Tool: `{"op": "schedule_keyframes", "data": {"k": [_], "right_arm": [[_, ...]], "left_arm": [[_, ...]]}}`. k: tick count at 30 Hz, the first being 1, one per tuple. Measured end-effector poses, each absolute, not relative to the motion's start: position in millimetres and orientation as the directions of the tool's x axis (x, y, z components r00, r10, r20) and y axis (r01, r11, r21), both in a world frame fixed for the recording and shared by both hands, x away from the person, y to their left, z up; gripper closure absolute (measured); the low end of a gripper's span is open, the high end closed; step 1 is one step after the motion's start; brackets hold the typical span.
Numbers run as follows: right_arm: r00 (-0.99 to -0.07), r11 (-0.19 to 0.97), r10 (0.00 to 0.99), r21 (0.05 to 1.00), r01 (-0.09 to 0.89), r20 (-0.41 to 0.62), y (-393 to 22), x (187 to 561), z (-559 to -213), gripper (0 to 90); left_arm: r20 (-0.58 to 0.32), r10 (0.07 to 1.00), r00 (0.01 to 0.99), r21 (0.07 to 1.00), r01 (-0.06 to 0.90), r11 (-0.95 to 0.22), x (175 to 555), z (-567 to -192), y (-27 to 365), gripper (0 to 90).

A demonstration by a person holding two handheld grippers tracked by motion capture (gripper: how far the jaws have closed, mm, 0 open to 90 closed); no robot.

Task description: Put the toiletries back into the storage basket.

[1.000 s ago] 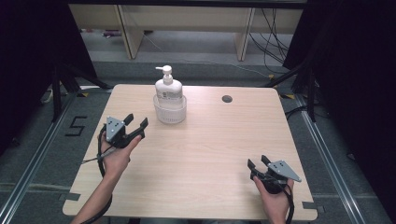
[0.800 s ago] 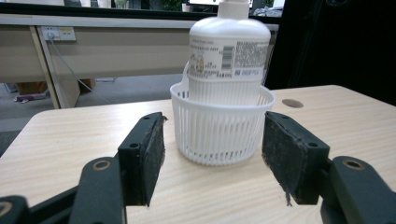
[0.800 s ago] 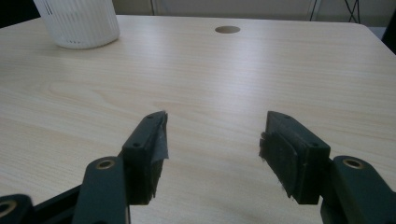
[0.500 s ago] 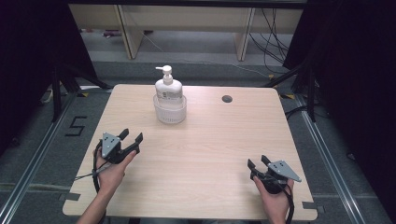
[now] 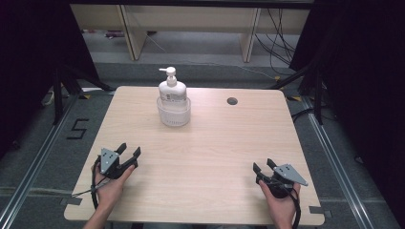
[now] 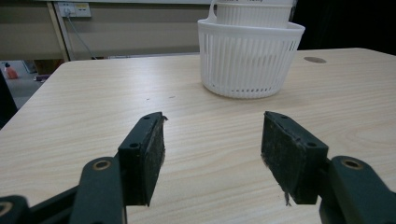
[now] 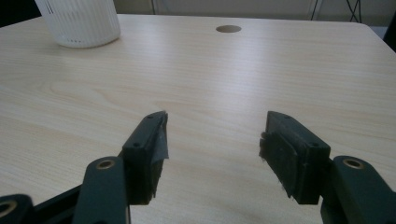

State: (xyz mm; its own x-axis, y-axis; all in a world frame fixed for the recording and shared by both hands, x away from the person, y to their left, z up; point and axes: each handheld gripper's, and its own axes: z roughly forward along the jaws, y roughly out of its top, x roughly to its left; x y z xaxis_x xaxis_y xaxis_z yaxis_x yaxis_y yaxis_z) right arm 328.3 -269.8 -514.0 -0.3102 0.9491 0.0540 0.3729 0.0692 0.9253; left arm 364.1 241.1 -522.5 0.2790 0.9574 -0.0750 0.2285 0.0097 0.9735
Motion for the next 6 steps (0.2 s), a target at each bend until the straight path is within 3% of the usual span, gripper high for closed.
{"op": "schedule_keyframes", "data": {"k": [6], "right_arm": [[-0.313, 0.053, 0.947, 0.926, 0.373, 0.072, -269.1, 328.9, -514.7, 40.6]], "left_arm": [[-0.081, 0.959, 0.272, 0.974, 0.225, 0.019, 363.9, -524.1, 241.8, 38.6]]}}
